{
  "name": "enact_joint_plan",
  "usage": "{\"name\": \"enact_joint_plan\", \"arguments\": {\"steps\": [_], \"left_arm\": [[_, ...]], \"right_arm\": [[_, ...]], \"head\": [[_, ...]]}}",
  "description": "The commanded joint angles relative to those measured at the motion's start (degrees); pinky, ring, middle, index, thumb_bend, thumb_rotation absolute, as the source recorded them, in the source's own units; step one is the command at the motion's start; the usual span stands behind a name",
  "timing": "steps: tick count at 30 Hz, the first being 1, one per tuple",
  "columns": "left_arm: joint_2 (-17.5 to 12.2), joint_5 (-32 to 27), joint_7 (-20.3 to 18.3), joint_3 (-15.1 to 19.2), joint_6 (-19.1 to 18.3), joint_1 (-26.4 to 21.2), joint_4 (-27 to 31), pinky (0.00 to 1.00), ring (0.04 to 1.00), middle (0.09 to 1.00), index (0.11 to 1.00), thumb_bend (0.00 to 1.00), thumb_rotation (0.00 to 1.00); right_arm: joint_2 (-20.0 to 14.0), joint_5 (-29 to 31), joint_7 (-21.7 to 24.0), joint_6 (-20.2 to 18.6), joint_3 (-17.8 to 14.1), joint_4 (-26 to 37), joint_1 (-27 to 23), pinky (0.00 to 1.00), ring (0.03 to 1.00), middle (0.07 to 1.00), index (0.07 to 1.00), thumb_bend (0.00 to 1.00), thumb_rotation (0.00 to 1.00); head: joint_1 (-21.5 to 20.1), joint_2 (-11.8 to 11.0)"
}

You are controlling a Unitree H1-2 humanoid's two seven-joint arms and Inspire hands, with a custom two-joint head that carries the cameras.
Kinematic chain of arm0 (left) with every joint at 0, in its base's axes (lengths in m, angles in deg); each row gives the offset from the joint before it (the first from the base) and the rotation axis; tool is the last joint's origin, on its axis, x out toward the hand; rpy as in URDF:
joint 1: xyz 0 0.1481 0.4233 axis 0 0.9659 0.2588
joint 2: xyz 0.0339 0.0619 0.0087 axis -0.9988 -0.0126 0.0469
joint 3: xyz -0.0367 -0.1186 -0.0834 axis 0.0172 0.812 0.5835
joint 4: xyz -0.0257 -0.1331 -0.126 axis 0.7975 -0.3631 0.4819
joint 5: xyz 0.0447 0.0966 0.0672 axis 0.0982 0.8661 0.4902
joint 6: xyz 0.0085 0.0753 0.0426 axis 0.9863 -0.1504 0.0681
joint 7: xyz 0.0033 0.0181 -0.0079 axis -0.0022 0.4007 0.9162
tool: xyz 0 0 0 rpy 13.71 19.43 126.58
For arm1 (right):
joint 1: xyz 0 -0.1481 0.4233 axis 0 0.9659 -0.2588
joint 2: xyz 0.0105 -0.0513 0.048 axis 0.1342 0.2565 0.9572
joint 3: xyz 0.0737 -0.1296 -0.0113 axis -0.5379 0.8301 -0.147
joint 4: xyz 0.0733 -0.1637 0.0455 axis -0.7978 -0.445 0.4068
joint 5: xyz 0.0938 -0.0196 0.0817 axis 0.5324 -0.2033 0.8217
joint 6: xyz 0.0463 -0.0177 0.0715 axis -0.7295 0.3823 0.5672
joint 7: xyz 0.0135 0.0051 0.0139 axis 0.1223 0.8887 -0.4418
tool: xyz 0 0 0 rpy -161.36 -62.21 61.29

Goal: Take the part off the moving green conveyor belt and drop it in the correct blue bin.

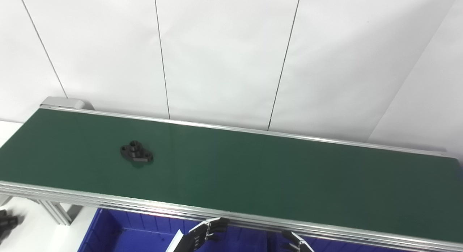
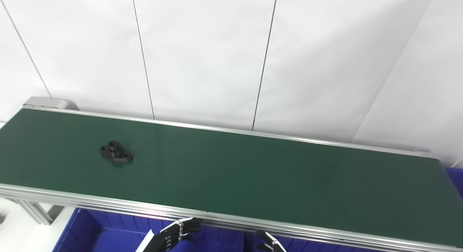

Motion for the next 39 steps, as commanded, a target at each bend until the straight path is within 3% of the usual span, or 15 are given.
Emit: {"name": "enact_joint_plan", "arguments": {"steps": [1, 8, 12, 17, 24, 28, 34, 39], "left_arm": [[0.7, 0.3, 0.4, -0.1, 2.0, -0.6, 1.5, 0.73, 0.8, 0.81, 0.781, 0.83, 0.67], [1.1, 0.2, 0.3, 0.0, 2.0, -0.8, 1.2, 0.73, 0.798, 0.807, 0.78, 0.84, 0.66], [1.0, 0.6, 0.3, 0.1, 1.7, -0.7, 1.4, 0.73, 0.8, 0.81, 0.783, 0.84, 0.68], [0.9, 0.2, 0.0, 0.2, 1.7, -0.6, 1.2, 0.73, 0.803, 0.813, 0.786, 0.84, 0.67], [1.0, 0.5, 0.0, 0.2, 1.5, -1.0, 1.2, 0.74, 0.803, 0.81, 0.783, 0.84, 0.68], [1.1, 0.3, 0.0, 0.1, 2.0, -1.3, 0.7, 0.73, 0.799, 0.811, 0.787, 0.83, 0.67], [1.4, 0.6, 0.2, -0.2, 2.2, -1.6, 0.3, 0.72, 0.797, 0.813, 0.794, 0.83, 0.68], [1.7, 1.9, 0.6, -0.1, 1.4, -1.3, 0.8, 0.73, 0.803, 0.818, 0.801, 0.85, 0.7]], "right_arm": [[-0.2, 0.3, -0.6, 3.0, -0.1, 1.7, -0.6, 0.74, 0.799, 0.874, 0.84, 0.82, 0.86], [-1.3, -1.7, -2.4, 3.0, 0.7, 3.1, -0.6, 0.74, 0.796, 0.873, 0.846, 0.82, 0.84], [-3.3, -4.6, -7.7, 3.0, 2.6, 6.6, 0.0, 0.74, 0.804, 0.878, 0.869, 0.8, 0.8], [-5.2, -5.2, -13.8, 3.0, 4.8, 12.0, 1.0, 0.72, 0.801, 0.858, 0.871, 0.85, 0.79], [-10.0, -13.5, -24.2, 3.0, 9.4, 22.0, 0.2, 0.69, 0.786, 0.845, 0.845, 0.81, 0.75], [-9.0, -14.6, -24.0, 3.0, 9.0, 25.5, -1.5, 0.68, 0.769, 0.834, 0.828, 0.81, 0.73], [-4.0, -18.4, -19.3, 1.4, 4.3, 25.3, -7.2, 0.65, 0.764, 0.836, 0.817, 0.86, 0.79], [-1.6, -19.9, -14.5, -1.0, 1.3, 25.7, -10.7, 0.71, 0.792, 0.855, 0.825, 0.85, 0.8]], "head": [[0.1, 0.0], [0.5, 0.0], [0.5, -0.1], [0.2, -0.2], [-0.6, 0.3], [-1.0, 0.4], [-0.7, 0.4], [-0.5, 0.4]]}}
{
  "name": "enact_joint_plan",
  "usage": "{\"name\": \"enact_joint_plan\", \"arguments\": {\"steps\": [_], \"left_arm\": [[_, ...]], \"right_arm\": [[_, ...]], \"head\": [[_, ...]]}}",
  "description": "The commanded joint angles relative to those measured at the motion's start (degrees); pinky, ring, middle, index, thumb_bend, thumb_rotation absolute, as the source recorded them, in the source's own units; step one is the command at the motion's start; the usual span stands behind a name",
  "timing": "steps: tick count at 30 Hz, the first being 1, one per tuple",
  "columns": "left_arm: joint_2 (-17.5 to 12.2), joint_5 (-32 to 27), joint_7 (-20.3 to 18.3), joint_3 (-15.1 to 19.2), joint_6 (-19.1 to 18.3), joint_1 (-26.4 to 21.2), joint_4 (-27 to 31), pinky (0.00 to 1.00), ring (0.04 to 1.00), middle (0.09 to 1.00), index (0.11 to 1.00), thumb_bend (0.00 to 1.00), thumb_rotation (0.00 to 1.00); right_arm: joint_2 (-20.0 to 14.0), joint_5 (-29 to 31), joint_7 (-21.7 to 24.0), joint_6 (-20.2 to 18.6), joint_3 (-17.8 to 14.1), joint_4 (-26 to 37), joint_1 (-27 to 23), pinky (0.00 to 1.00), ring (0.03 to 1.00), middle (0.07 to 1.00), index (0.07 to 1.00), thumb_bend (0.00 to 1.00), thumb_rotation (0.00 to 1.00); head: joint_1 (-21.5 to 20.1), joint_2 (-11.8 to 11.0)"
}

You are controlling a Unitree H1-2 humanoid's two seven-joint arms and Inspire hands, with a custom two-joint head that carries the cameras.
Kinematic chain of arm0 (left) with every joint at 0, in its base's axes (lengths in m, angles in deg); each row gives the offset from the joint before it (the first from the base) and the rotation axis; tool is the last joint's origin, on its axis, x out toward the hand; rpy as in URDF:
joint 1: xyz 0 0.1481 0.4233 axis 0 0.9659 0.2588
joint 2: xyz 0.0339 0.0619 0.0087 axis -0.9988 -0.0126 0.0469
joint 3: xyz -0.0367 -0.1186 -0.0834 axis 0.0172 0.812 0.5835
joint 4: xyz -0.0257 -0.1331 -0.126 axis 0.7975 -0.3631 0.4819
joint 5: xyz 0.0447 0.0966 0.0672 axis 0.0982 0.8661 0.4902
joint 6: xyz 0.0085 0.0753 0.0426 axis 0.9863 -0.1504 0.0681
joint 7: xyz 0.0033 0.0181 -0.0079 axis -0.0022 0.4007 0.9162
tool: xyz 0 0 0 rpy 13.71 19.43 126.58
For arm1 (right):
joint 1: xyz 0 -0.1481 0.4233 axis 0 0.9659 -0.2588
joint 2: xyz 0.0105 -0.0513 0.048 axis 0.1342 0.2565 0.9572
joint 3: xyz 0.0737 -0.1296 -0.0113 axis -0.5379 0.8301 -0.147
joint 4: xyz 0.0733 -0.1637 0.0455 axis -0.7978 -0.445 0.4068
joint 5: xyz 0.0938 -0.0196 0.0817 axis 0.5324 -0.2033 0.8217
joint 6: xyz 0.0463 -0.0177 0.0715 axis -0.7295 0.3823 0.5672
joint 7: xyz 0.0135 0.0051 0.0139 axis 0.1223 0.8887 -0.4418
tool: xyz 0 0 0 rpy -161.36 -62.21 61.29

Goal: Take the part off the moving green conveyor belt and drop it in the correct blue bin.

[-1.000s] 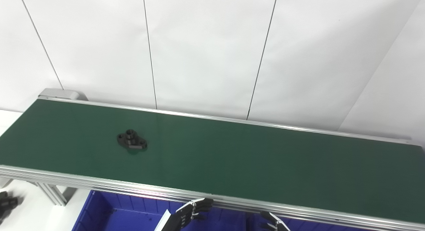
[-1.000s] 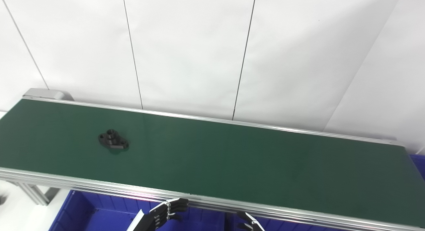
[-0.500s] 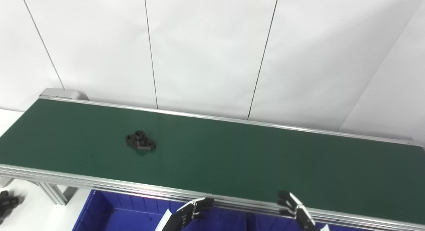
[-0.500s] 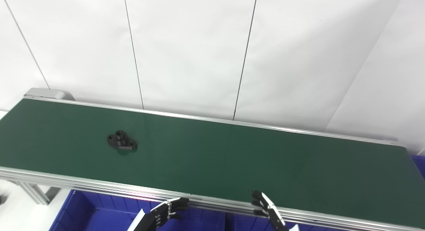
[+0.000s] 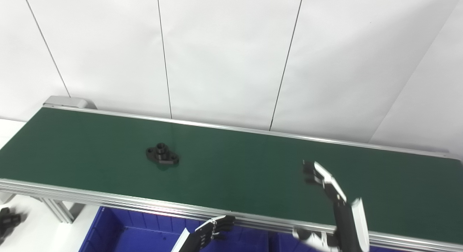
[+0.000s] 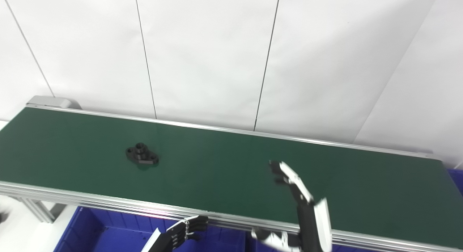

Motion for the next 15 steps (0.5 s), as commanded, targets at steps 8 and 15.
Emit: {"name": "enact_joint_plan", "arguments": {"steps": [8, 15], "left_arm": [[0.7, 0.9, 0.4, -0.3, 1.1, -0.5, 2.5, 0.76, 0.821, 0.824, 0.804, 0.85, 0.7], [0.7, 0.5, 0.1, -0.2, 1.3, -1.1, 1.8, 0.73, 0.812, 0.83, 0.807, 0.84, 0.7]], "right_arm": [[2.9, -2.4, 6.1, -4.0, -5.6, 2.4, -5.2, 0.72, 0.807, 0.849, 0.832, 0.84, 0.77], [4.1, -7.2, 9.8, -10.1, -7.8, 2.9, -9.0, 0.69, 0.8, 0.836, 0.824, 0.82, 0.76]], "head": [[-0.4, 0.3], [-0.6, 0.3]]}}
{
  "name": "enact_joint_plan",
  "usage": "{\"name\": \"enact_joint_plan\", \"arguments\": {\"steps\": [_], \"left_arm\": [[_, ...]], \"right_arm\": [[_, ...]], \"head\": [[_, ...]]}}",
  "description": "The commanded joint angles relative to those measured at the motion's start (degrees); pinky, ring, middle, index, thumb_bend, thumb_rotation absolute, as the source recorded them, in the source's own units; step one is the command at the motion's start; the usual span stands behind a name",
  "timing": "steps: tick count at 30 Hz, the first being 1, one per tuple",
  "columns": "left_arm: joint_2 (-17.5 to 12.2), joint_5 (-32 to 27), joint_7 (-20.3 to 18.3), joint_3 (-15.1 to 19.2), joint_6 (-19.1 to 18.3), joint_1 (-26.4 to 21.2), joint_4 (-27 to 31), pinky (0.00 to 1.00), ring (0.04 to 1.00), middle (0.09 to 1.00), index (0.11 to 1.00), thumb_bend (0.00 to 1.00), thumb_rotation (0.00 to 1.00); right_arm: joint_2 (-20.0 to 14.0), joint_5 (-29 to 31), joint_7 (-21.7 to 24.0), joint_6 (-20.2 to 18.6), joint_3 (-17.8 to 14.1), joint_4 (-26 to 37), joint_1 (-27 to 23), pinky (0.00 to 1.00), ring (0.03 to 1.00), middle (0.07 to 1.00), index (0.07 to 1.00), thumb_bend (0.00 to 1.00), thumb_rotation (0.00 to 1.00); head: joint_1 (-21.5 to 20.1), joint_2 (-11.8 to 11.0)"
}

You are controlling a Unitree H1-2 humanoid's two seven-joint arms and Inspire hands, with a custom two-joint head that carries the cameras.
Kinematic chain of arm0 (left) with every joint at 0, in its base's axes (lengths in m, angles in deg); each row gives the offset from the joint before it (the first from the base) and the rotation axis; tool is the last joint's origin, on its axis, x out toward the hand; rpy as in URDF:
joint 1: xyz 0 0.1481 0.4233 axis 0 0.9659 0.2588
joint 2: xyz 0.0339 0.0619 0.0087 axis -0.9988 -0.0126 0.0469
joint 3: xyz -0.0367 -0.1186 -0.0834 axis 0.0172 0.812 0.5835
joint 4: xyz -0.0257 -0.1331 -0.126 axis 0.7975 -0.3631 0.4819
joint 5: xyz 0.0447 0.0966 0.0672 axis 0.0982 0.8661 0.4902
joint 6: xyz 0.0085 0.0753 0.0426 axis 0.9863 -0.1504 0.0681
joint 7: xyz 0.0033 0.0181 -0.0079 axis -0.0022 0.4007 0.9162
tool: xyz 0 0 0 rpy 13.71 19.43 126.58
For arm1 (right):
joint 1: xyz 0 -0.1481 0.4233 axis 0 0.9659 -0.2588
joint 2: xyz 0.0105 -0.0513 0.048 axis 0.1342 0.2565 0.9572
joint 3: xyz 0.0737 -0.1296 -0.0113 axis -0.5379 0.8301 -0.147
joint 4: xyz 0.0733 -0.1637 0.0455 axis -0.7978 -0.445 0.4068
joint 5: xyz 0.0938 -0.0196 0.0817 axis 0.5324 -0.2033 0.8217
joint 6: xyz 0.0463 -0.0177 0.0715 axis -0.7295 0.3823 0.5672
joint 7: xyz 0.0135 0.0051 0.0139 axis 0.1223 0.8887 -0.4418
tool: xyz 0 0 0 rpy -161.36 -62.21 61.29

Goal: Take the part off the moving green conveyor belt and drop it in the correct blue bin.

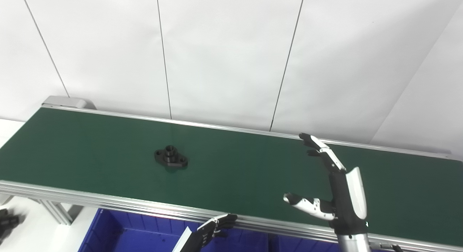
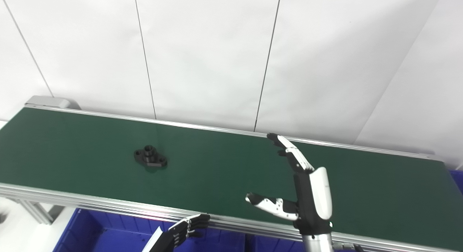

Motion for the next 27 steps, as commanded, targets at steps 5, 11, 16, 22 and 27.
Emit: {"name": "enact_joint_plan", "arguments": {"steps": [5, 11, 16, 22, 27], "left_arm": [[0.7, -0.7, 0.1, -0.2, 1.4, -1.3, 0.4, 0.73, 0.807, 0.827, 0.805, 0.85, 0.7], [0.9, -0.9, -0.1, -0.5, 1.6, -1.5, 0.1, 0.73, 0.807, 0.825, 0.803, 0.84, 0.69], [1.2, -0.9, 0.0, -0.8, 1.8, -1.5, 0.0, 0.73, 0.804, 0.823, 0.807, 0.83, 0.68], [1.3, -0.6, 0.2, -1.0, 1.7, -1.2, 0.3, 0.74, 0.805, 0.82, 0.804, 0.83, 0.67], [1.4, 0.0, 0.3, -1.2, 0.8, -1.0, 1.0, 0.76, 0.823, 0.831, 0.803, 0.83, 0.67]], "right_arm": [[1.4, -4.7, 4.5, -7.9, -0.1, 1.6, -7.0, 0.71, 0.794, 0.829, 0.821, 0.81, 0.76], [2.6, -7.8, 6.3, -11.9, 1.3, -4.8, -13.7, 0.66, 0.765, 0.813, 0.807, 0.86, 0.74], [2.6, -10.9, 6.4, -13.4, 3.3, -11.2, -18.1, 0.66, 0.755, 0.801, 0.814, 0.88, 0.74], [3.2, -13.7, 5.1, -14.7, 5.3, -19.0, -22.8, 0.69, 0.784, 0.816, 0.814, 0.91, 0.73], [3.8, -15.8, 4.6, -15.6, 7.1, -24.9, -26.6, 0.69, 0.791, 0.824, 0.817, 0.92, 0.71]], "head": [[0.1, -0.2], [0.2, 0.0], [0.7, 0.1], [0.9, 0.3], [1.3, 0.4]]}}
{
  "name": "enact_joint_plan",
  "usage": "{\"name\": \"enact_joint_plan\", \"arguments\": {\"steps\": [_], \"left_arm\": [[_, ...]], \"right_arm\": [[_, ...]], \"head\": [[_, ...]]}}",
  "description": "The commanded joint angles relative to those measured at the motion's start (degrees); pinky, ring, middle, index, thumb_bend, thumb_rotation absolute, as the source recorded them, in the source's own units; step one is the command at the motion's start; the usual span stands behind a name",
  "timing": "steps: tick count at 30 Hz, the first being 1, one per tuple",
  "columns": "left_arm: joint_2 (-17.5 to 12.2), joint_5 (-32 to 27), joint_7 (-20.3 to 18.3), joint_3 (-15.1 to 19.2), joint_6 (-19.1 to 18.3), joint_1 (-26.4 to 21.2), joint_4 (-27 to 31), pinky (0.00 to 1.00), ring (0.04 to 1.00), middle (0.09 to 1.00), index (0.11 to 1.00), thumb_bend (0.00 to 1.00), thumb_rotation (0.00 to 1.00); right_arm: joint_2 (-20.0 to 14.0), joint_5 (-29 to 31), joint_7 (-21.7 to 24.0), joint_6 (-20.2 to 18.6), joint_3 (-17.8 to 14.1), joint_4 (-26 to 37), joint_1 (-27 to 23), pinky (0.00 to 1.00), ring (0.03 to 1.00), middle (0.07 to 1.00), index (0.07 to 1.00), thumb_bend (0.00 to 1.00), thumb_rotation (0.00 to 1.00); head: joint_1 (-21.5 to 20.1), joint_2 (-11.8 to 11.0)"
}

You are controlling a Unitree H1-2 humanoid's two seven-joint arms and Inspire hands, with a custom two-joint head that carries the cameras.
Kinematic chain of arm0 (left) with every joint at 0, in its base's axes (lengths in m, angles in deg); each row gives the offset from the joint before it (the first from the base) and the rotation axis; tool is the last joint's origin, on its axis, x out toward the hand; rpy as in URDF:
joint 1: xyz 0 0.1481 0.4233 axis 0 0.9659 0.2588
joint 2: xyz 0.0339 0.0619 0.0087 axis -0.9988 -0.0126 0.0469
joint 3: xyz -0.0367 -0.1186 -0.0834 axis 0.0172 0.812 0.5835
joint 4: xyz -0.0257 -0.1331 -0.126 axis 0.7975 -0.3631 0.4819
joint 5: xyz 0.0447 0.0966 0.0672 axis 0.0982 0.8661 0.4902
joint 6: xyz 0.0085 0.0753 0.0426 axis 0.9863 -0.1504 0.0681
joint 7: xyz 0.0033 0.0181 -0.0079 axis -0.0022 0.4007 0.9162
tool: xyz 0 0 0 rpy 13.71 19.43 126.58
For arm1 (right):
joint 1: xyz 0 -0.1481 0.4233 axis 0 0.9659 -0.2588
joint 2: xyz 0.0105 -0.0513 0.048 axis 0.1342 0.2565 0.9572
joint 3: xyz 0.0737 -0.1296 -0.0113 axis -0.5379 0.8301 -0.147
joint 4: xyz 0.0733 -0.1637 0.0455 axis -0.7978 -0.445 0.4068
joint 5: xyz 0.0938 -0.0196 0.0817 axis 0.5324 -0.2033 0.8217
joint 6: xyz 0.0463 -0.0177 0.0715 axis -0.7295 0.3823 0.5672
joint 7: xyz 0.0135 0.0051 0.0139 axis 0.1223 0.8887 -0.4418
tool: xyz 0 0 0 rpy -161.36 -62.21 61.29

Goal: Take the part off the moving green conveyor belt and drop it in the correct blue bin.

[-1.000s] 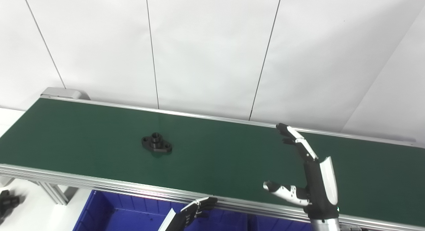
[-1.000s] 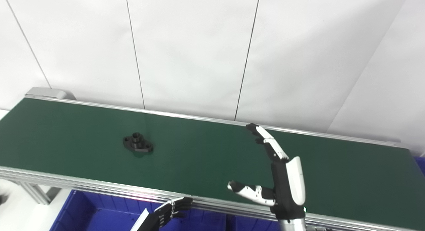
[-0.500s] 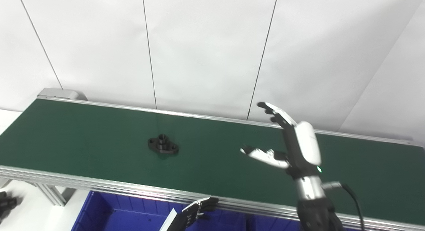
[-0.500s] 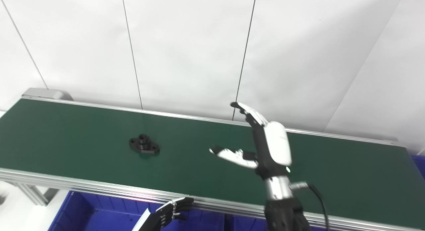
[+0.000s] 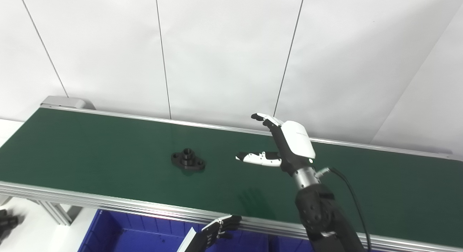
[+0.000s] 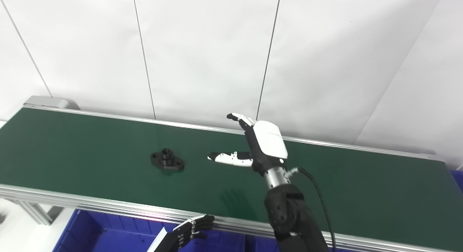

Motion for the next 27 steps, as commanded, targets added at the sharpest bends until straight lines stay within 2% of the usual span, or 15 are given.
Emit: {"name": "enact_joint_plan", "arguments": {"steps": [1, 8, 13, 16, 22, 27], "left_arm": [[0.7, 0.4, 0.4, -0.3, 0.9, -0.5, 2.0, 0.76, 0.825, 0.832, 0.803, 0.83, 0.67], [1.2, 1.0, 0.7, -0.5, 1.8, -0.9, 1.5, 0.74, 0.809, 0.826, 0.806, 0.81, 0.66], [1.4, 0.6, 0.7, -0.6, 2.2, -1.3, 0.7, 0.74, 0.802, 0.821, 0.808, 0.81, 0.66], [1.4, 0.2, 0.7, -0.6, 2.3, -1.4, 0.4, 0.74, 0.803, 0.821, 0.808, 0.83, 0.66], [1.2, 0.2, 0.7, -0.8, 2.3, -1.1, 0.7, 0.74, 0.804, 0.821, 0.813, 0.83, 0.67], [1.4, 0.0, 0.6, -1.0, 2.4, -1.0, 0.9, 0.73, 0.803, 0.822, 0.81, 0.83, 0.67]], "right_arm": [[0.9, -1.2, -1.8, -1.5, 0.7, -0.4, -3.6, 0.69, 0.79, 0.823, 0.817, 0.92, 0.71], [2.4, -3.9, -4.5, -2.7, 4.7, -9.7, -7.8, 0.65, 0.749, 0.795, 0.805, 0.93, 0.69], [3.9, -4.4, -6.0, -3.1, 6.9, -14.4, -9.4, 0.67, 0.761, 0.814, 0.807, 0.93, 0.68], [5.4, -5.1, -6.6, -3.6, 8.7, -18.0, -10.5, 0.64, 0.753, 0.823, 0.806, 0.93, 0.67], [6.2, -7.3, -7.1, -3.9, 13.2, -22.5, -11.9, 0.65, 0.759, 0.83, 0.808, 0.93, 0.66], [6.9, -8.0, -7.8, -4.7, 15.0, -25.2, -12.2, 0.64, 0.741, 0.822, 0.799, 0.92, 0.64]], "head": [[0.2, 0.0], [0.9, 0.2], [1.1, 0.3], [1.0, 0.4], [0.7, 0.6], [1.1, 0.8]]}}
